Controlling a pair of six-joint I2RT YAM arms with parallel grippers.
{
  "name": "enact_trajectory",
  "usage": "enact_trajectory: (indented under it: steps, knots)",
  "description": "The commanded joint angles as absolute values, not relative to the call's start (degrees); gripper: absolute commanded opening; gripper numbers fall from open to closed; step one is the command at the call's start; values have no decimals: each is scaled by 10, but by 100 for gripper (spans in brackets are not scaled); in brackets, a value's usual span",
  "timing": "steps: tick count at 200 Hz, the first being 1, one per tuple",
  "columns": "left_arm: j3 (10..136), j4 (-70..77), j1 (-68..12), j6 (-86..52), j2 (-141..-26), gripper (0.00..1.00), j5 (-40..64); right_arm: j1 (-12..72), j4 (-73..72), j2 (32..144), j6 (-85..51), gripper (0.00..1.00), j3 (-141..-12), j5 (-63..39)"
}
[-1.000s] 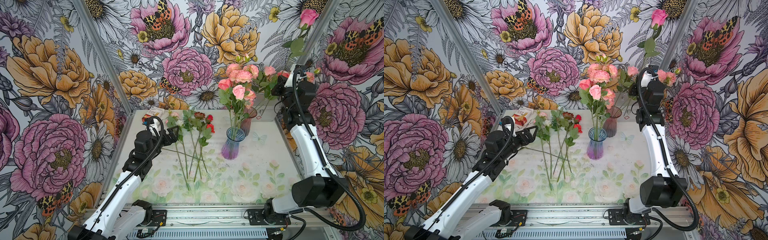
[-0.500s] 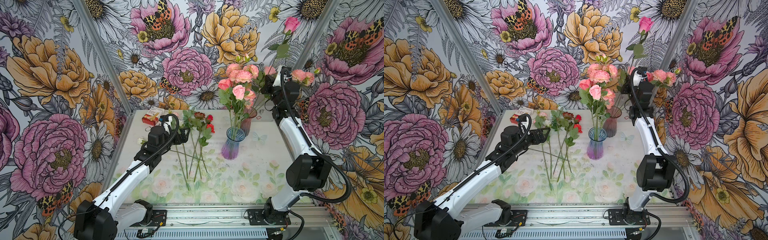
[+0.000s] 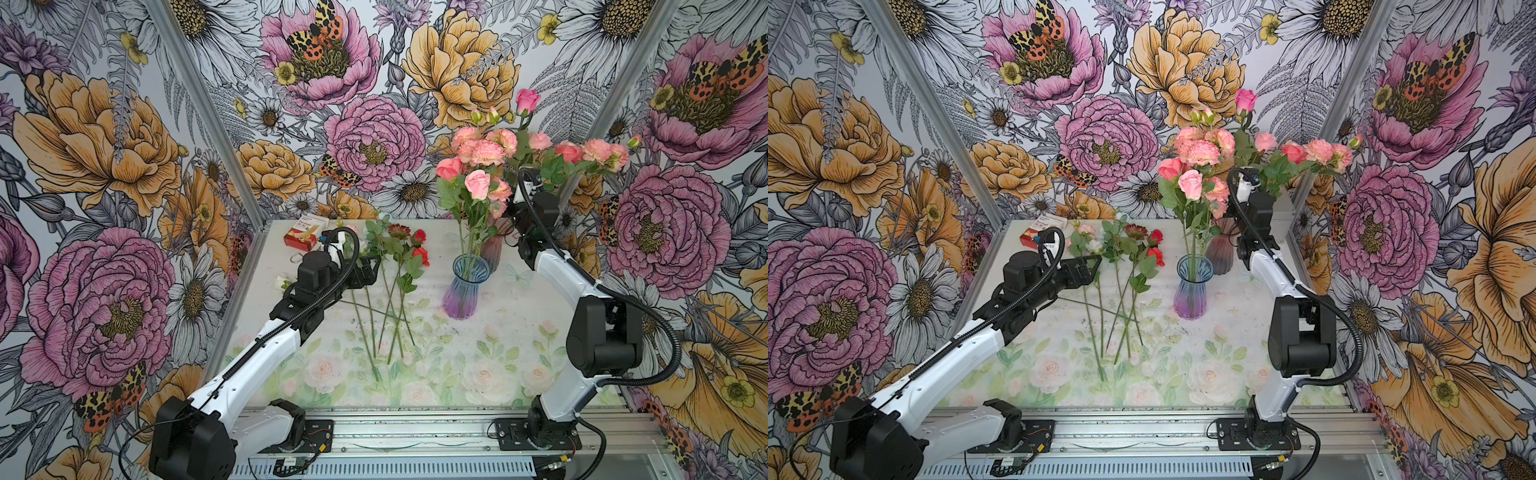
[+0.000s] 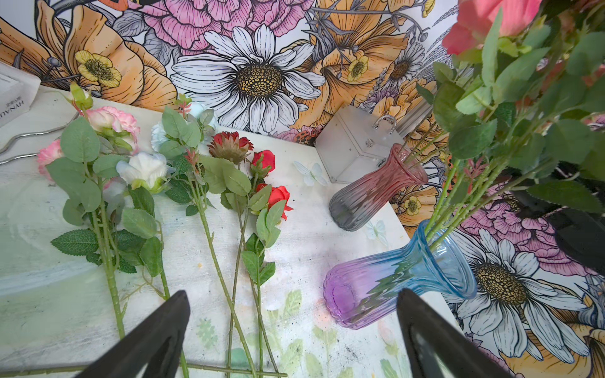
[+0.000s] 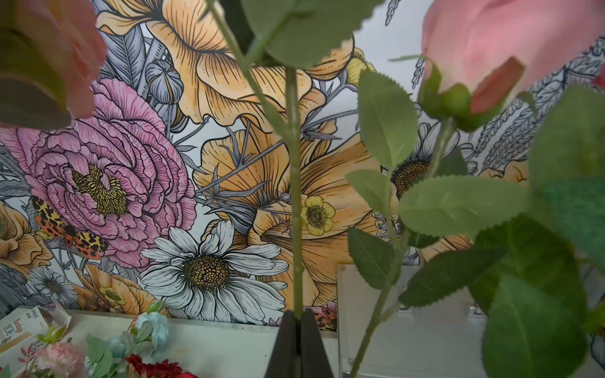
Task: Place the pink flowers into the vase
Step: Place the flower in the vase.
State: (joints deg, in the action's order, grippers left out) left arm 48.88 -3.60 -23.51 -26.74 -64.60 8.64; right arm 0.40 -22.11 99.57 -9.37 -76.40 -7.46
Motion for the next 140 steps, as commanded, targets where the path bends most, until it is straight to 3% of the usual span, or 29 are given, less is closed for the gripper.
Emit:
enact_trajectory:
  steps: [1, 38, 74, 87, 111, 140]
  knots:
    - [508, -35, -238, -253, -631, 99, 85, 0, -280, 994, -90, 0, -740, -50]
    - [506, -42, -240, -253, -619, 99, 84, 0, -279, 994, -96, 0, -716, -47]
    - [504, -55, -239, -254, -608, 99, 82, 0, -277, 998, -100, 6, -696, -40]
    - [505, -65, -239, -253, -602, 99, 72, -1, -277, 994, -101, 15, -691, -39]
    - [510, -84, -235, -251, -596, 99, 64, 0, -268, 990, -98, 21, -691, -33]
    - [510, -91, -230, -257, -591, 99, 63, -1, -266, 974, -94, 44, -682, -30]
